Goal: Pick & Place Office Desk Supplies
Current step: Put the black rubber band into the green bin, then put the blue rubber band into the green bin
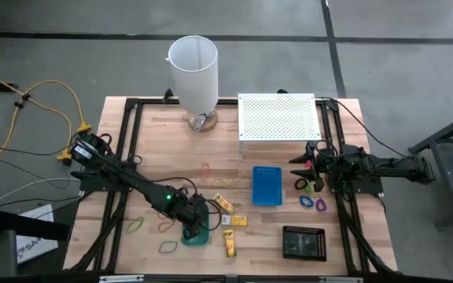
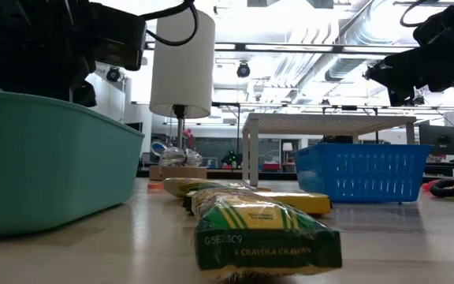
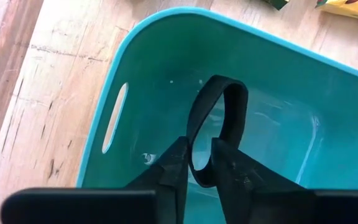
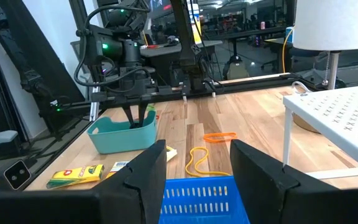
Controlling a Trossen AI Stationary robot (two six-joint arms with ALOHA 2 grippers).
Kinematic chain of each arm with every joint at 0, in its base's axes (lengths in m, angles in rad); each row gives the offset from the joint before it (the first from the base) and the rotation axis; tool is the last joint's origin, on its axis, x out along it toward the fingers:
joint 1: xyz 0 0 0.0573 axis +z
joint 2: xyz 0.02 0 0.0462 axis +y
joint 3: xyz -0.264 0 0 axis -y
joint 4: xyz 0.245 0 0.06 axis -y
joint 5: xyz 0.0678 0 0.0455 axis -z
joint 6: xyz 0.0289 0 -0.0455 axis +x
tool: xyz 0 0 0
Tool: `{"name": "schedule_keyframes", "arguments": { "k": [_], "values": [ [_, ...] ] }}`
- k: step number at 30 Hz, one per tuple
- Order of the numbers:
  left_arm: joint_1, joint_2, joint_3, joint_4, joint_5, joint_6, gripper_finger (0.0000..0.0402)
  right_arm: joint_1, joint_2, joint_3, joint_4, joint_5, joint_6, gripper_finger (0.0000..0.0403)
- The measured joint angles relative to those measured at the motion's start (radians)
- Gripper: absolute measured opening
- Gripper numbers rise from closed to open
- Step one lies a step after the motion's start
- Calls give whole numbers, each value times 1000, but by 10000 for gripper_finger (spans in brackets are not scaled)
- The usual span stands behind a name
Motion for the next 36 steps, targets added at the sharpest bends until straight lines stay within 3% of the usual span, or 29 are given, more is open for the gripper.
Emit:
{"name": "schedule_keyframes", "arguments": {
  "k": [21, 36],
  "values": [
    [0, -4, 0, 0, 1, 2, 80, 0, 0, 0, 0, 0, 0, 166],
    [0, -153, -1, -40, -19, 53, 80, 0, 0, 0, 0, 0, 0, 166]
  ]
}}
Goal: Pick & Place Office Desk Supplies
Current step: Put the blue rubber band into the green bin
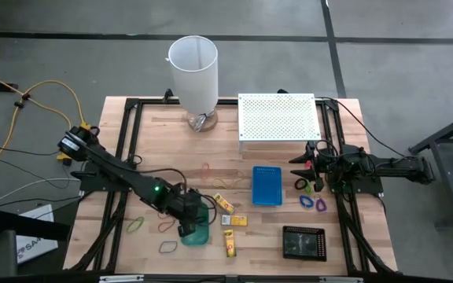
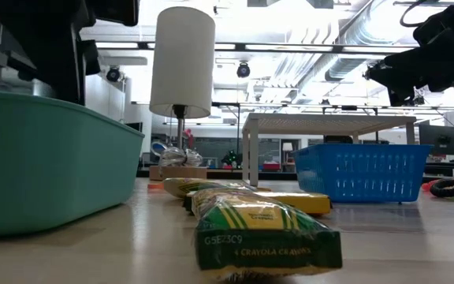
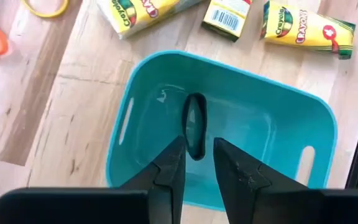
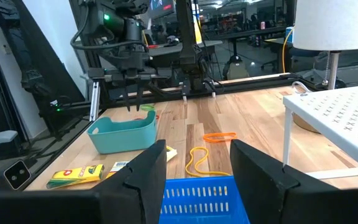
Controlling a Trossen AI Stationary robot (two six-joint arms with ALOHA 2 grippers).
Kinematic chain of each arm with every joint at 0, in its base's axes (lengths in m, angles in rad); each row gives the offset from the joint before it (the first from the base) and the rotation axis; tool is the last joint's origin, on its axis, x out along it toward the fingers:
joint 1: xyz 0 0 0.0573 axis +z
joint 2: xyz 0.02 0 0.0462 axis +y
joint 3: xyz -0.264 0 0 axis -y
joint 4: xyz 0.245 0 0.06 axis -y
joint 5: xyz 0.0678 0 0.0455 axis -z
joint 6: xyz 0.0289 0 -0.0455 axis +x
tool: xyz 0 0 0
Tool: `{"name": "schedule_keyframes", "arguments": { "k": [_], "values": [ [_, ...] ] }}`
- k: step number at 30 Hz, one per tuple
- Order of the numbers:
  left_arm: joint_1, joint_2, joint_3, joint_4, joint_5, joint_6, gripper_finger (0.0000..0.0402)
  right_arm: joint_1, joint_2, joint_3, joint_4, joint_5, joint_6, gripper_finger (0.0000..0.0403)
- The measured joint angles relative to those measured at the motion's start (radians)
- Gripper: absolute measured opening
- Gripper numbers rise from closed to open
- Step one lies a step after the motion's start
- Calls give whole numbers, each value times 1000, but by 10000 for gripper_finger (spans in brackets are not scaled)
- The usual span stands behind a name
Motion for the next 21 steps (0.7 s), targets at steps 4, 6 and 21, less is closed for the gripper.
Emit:
{"name": "schedule_keyframes", "arguments": {
  "k": [4, 6, 21],
  "values": [
    [0, -1, 0, -19, -1, 0, 80, 0, 0, 0, 0, 0, 0, 166],
    [-5, -1, 0, -30, -2, 0, 80, 0, 0, 0, 0, 0, 0, 166],
    [-271, -42, -3, -225, -120, -327, 80, 0, 0, 0, 0, 0, 0, 166]
  ]
}}
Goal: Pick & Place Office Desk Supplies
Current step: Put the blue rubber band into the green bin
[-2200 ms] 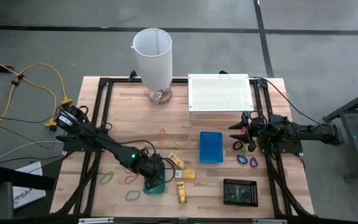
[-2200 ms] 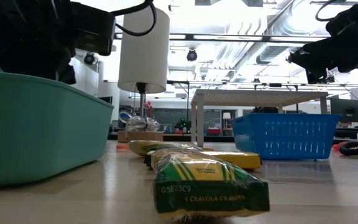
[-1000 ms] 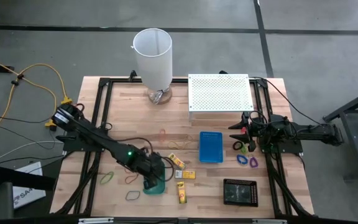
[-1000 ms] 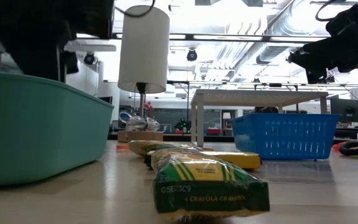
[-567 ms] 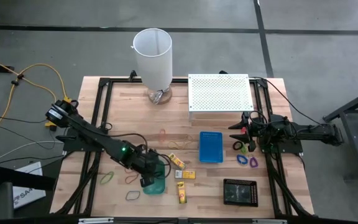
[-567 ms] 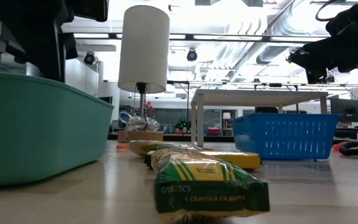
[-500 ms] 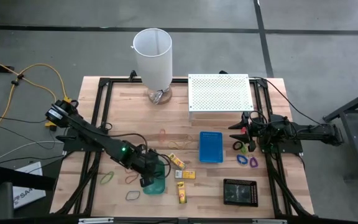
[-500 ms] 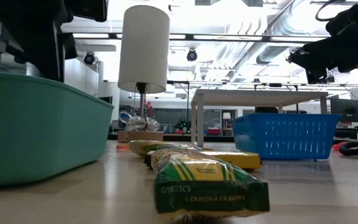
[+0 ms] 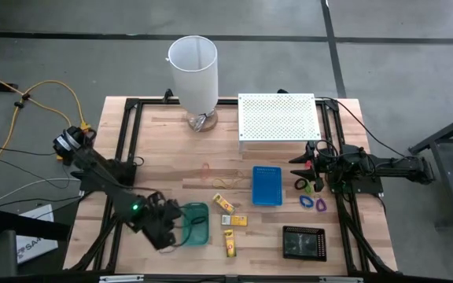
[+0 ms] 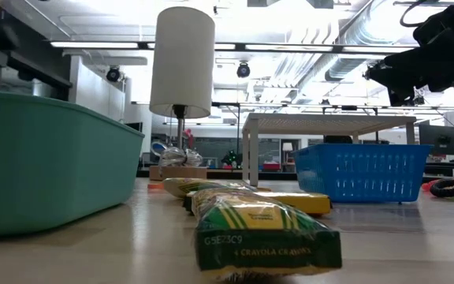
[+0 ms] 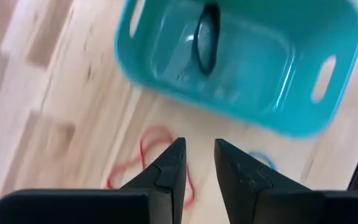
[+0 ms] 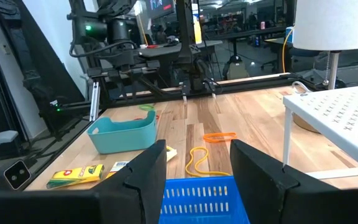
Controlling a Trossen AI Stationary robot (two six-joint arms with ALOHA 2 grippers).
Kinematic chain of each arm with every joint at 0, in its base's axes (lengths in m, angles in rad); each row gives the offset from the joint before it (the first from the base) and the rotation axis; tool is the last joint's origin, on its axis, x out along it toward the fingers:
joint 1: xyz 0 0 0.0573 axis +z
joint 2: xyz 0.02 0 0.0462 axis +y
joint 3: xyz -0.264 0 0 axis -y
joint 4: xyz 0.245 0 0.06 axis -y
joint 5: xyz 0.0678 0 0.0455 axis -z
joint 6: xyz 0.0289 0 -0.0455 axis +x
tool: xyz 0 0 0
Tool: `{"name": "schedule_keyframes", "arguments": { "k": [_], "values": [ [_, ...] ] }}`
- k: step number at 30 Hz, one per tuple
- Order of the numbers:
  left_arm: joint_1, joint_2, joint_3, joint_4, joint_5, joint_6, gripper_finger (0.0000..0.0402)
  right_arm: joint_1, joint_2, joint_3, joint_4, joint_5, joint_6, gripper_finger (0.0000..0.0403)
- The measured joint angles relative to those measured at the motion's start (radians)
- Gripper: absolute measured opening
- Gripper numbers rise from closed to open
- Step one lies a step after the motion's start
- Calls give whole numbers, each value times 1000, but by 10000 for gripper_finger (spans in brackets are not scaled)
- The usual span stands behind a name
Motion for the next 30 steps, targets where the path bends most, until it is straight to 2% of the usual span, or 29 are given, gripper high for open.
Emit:
{"name": "schedule_keyframes", "arguments": {
  "k": [6, 13, 30],
  "values": [
    [-101, 0, 0, -57, -19, -134, 80, 0, 0, 0, 0, 0, 0, 166],
    [-126, 5, -1, -55, -32, -193, 80, 0, 0, 0, 0, 0, 0, 166],
    [-138, 167, -1, 158, 18, -174, 80, 0, 0, 0, 0, 0, 0, 166]
  ]
}}
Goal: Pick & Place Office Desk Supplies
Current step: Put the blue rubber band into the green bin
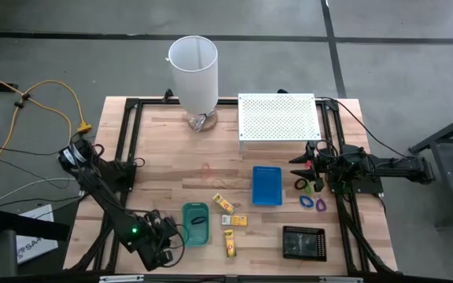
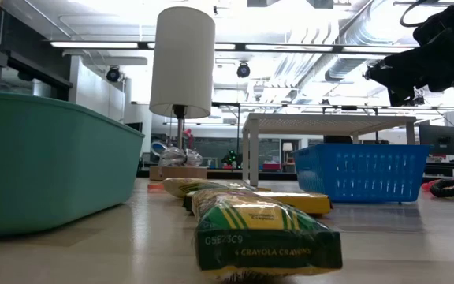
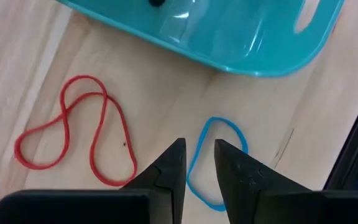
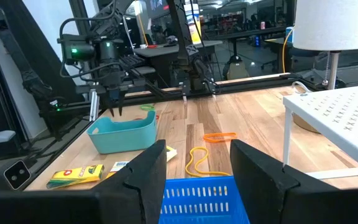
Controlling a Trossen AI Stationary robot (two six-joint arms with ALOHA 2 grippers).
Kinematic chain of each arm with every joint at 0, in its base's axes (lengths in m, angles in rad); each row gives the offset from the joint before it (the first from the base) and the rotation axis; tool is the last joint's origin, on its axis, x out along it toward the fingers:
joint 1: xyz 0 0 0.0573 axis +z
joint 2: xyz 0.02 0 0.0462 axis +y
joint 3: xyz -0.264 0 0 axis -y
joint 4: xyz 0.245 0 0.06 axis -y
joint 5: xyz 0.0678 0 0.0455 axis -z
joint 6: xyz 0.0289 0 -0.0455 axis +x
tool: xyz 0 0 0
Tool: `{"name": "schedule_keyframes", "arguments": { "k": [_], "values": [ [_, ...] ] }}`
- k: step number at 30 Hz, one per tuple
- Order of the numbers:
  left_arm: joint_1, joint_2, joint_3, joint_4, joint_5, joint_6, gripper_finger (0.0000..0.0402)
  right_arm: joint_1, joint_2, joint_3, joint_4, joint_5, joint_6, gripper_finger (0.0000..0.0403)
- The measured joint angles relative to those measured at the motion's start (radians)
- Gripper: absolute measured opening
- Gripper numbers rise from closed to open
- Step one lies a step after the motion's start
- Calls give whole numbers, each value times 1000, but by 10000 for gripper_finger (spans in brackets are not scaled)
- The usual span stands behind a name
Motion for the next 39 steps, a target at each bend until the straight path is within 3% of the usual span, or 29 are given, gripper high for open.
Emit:
{"name": "schedule_keyframes", "arguments": {
  "k": [16, 39],
  "values": [
    [-70, 84, 0, 6, 16, 54, 80, 0, 0, 0, 0, 0, 0, 166],
    [-32, 112, 0, -5, 69, 3, 80, 0, 0, 0, 0, 0, 0, 166]
  ]
}}
